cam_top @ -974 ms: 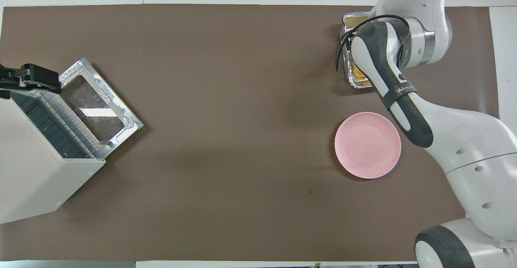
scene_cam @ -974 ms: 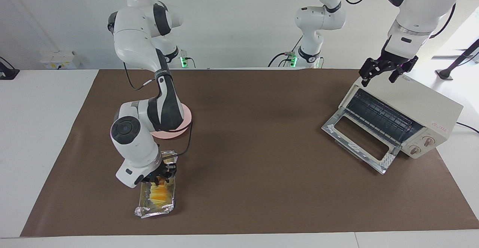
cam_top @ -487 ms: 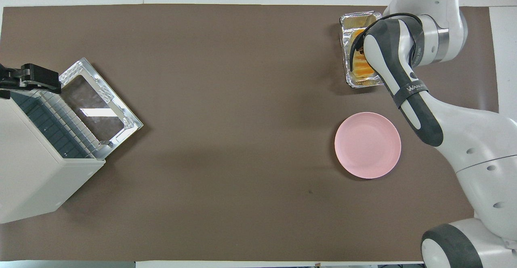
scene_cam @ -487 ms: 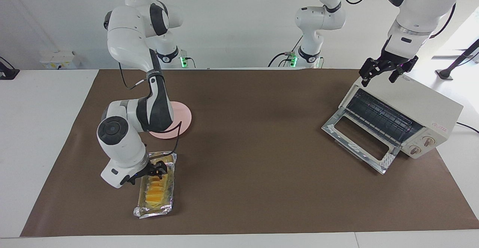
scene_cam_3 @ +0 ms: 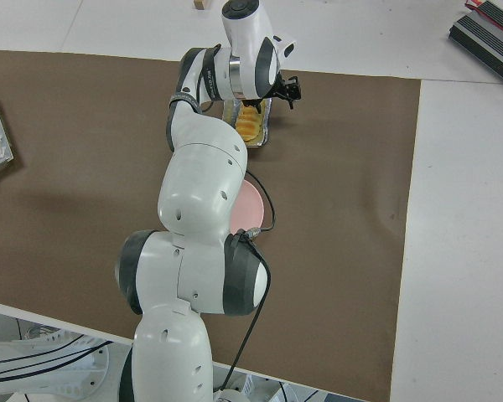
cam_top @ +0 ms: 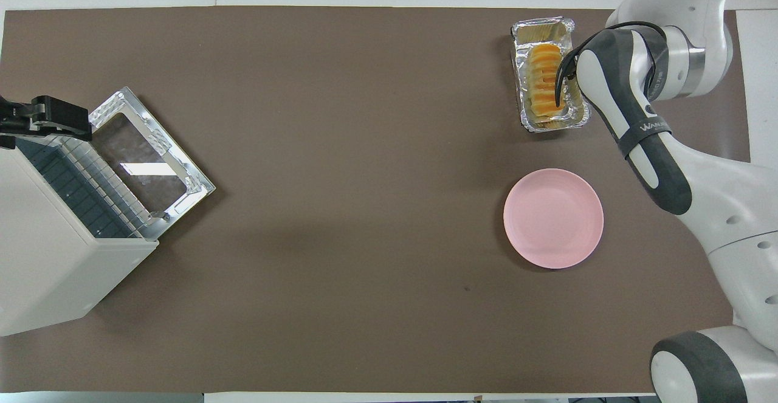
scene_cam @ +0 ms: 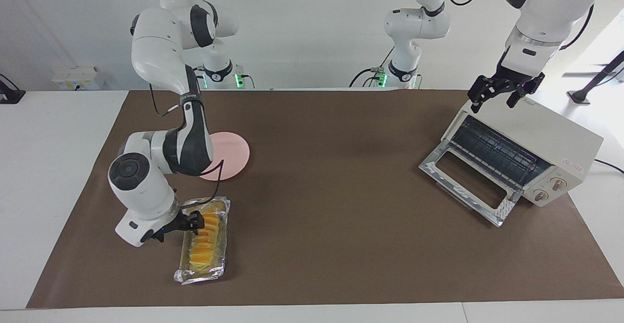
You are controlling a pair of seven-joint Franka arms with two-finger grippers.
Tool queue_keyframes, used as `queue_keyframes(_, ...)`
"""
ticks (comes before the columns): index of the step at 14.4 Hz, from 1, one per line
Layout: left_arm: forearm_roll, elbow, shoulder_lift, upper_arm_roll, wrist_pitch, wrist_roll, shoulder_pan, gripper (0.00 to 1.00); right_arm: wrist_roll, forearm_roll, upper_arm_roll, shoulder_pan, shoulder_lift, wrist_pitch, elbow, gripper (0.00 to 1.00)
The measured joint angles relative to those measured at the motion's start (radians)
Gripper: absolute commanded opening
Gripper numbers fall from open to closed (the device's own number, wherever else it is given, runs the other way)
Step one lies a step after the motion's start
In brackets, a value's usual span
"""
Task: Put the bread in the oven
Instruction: 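Lower the bread into the foil tray and open the right gripper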
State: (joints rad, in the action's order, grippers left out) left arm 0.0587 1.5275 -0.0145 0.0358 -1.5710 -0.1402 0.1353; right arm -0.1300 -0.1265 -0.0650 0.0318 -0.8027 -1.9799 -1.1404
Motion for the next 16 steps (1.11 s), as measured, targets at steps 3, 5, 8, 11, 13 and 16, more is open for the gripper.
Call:
queue_keyframes(3,0.000,0.000,0.000,0.000,0.000,0.000,0.000,1.00,0.000,0.031,-0.003,0.000,0.000,-0.022,-0.015,0.50)
queue_keyframes(5,0.000,0.000,0.000,0.000,0.000,0.000,0.000,1.00,0.000,0.045,-0.003,0.003,0.000,-0.026,-0.017,0.21)
queue_keyframes(8,0.000,0.000,0.000,0.000,0.000,0.000,0.000,1.00,0.000,0.098,-0.002,0.006,0.001,-0.044,-0.031,0.00)
queue_keyframes(11,0.000,0.000,0.000,0.000,0.000,0.000,0.000,1.00,0.000,0.121,-0.003,0.006,0.006,-0.049,-0.042,0.00)
queue_keyframes(13,0.000,0.000,0.000,0.000,0.000,0.000,0.000,1.00,0.000,0.121,-0.003,0.006,0.008,-0.049,-0.044,0.00)
queue_keyframes(16,0.000,0.000,0.000,0.000,0.000,0.000,0.000,1.00,0.000,0.121,-0.004,0.002,0.015,-0.040,-0.044,0.00)
